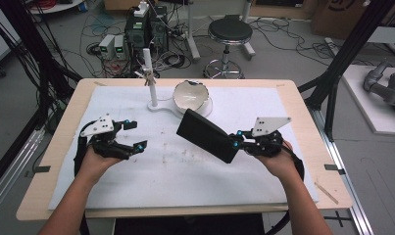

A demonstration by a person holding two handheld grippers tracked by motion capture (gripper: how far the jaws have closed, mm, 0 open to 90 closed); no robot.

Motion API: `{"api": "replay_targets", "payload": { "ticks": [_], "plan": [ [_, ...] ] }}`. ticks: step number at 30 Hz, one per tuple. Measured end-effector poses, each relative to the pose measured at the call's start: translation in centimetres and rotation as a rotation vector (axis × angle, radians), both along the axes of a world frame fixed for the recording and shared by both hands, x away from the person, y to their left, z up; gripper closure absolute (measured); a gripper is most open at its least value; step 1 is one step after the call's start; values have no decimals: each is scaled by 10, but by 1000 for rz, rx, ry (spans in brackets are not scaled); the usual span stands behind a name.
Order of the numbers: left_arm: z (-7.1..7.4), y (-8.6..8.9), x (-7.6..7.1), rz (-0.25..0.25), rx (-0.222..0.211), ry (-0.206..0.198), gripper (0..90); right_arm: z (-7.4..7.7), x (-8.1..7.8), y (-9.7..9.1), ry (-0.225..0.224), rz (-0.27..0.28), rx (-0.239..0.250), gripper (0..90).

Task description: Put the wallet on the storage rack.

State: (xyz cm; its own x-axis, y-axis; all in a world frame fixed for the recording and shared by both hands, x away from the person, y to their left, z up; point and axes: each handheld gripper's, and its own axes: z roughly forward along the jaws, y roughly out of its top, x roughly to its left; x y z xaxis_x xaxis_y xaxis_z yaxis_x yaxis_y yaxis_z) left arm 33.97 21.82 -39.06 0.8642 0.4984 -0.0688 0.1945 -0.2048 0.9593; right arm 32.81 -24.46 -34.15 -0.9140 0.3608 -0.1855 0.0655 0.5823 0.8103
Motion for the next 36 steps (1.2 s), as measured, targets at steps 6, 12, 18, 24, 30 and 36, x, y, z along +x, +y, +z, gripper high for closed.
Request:
{"api": "replay_targets", "payload": {
  "ticks": [6,12,18,24,30,36],
  "plan": [
    [3,-18,1,-119,-17,48,139,5,-10,20,-40,114,-35,839],
    [7,-33,-1,-183,-7,49,139,5,-17,37,-66,211,-61,839],
    [2,-48,-3,-278,25,102,143,3,-20,45,-77,257,-47,838],
    [3,-52,-8,-344,45,57,538,-2,-18,49,-50,261,-52,838],
    [5,-49,-11,-378,63,48,744,-5,-13,43,-33,251,-16,835],
    [12,-50,-14,-366,57,50,756,-10,-9,38,-2,201,72,725]
  ]
}}
